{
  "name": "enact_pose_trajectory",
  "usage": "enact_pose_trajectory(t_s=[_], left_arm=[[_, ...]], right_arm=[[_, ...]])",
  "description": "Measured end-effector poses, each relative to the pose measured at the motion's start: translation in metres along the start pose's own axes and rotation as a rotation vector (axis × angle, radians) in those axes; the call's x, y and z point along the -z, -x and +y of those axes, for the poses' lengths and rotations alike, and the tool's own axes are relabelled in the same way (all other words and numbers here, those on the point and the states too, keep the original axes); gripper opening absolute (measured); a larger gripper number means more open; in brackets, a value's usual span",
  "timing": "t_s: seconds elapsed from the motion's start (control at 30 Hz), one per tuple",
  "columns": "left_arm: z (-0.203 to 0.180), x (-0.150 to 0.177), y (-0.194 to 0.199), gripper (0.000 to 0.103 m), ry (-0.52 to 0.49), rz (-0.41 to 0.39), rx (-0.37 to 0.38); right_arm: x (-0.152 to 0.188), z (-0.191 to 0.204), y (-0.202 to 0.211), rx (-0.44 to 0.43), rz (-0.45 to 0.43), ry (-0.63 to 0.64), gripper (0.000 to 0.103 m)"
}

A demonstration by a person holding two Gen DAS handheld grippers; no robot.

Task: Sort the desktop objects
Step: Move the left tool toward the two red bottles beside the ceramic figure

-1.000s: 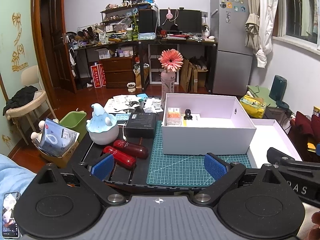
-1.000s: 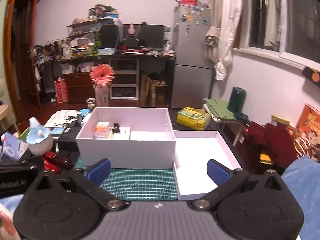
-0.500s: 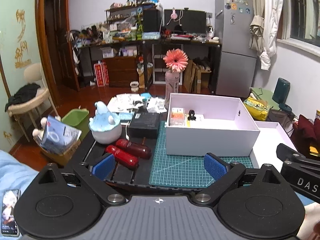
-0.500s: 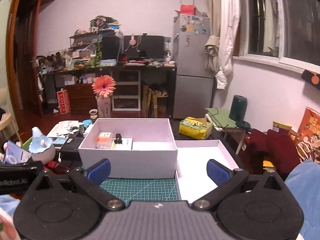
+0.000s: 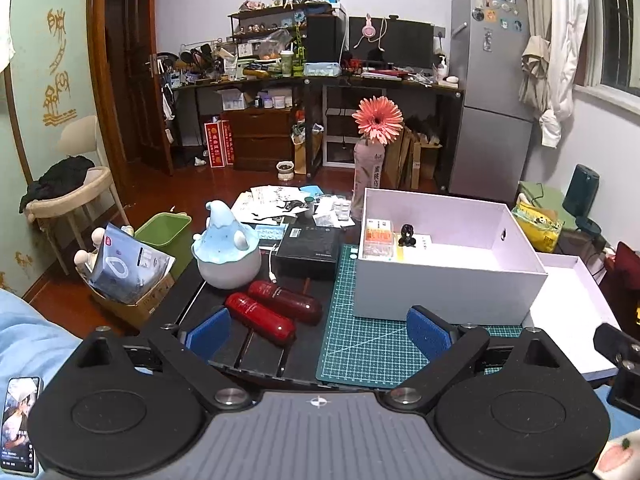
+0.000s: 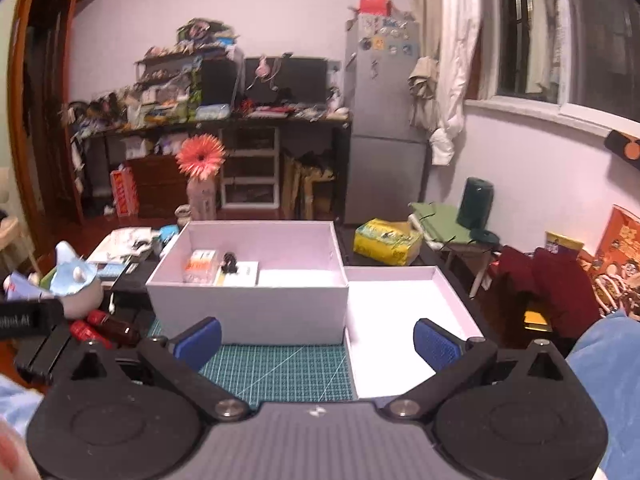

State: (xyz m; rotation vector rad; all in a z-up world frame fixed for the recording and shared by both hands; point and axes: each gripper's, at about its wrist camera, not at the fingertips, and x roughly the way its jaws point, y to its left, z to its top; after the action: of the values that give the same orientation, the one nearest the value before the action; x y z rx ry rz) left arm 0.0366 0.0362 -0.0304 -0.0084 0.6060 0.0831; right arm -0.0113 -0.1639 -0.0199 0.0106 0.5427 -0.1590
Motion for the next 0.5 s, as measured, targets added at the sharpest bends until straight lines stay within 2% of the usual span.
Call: enact_pose_trajectory(t_s=[0.23,0.37,0.5], left_arm=[[0.008,-0.003,-0.011,0.096,0.053,-0.002,-0.018],[0.012,-0.003,-0.019,0.096,0.061,0.028,-0.007],[0.006,0.0,-0.023,0.096,0.019,0.003,-0.072]], right_arm=[[0.0,-0.003,-0.007,-0.023,0.006,0.018,0.103],[0.003,-0.003,-0.013,0.037,0.022,0.026,0.103],[0.007,-0.002,-0.021,0.047,0.041,0.041,0.103]])
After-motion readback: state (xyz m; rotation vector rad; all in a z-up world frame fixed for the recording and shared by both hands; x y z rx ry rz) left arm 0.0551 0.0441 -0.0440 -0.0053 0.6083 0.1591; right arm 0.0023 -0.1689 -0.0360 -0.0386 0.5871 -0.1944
